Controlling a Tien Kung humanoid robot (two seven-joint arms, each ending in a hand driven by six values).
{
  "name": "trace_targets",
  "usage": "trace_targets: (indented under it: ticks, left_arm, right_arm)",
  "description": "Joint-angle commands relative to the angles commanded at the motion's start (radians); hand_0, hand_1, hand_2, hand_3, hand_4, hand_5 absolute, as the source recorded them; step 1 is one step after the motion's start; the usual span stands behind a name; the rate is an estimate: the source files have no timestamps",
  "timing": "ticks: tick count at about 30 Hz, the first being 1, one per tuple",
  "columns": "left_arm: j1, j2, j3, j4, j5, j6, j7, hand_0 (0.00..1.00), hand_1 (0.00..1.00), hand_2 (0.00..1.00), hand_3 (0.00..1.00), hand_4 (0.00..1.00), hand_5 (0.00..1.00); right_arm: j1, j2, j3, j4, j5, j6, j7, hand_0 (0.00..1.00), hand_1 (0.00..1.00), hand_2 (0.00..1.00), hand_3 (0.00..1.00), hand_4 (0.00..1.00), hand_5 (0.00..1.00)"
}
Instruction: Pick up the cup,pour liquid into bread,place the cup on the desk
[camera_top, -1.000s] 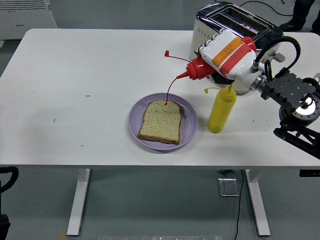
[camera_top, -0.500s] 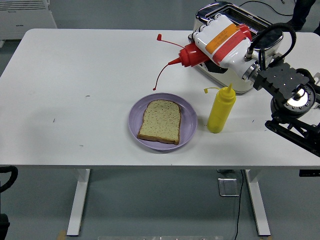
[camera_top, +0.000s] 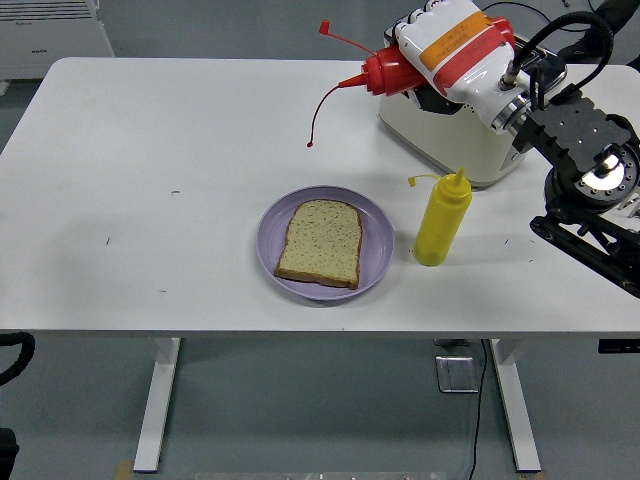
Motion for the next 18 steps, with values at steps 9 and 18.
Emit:
trace_targets:
  ticks: [9, 18]
  left_arm:
    - [-0.002, -0.001, 0.001, 0.001, -0.001, 0.000, 0.000, 0.755, 0.767, 0.775, 0.671, 0.638, 0.998]
    - [-0.002, 0.000, 0.002, 0.001, -0.001, 0.000, 0.000, 0.756, 0.767, 0.774, 0.671, 0.639, 0.998]
  right_arm:
    - [0.008, 0.028, -0.123, -0.024, 0.000, 0.001, -0.011, 0.145, 0.265, 0.387, 0.429, 0.543, 0.024]
    - [-0.066, 0.032, 0.026, -0.001, 0.000, -0.084, -0.045, 0.146, 0.266, 0.386, 0.426, 0.542, 0.031]
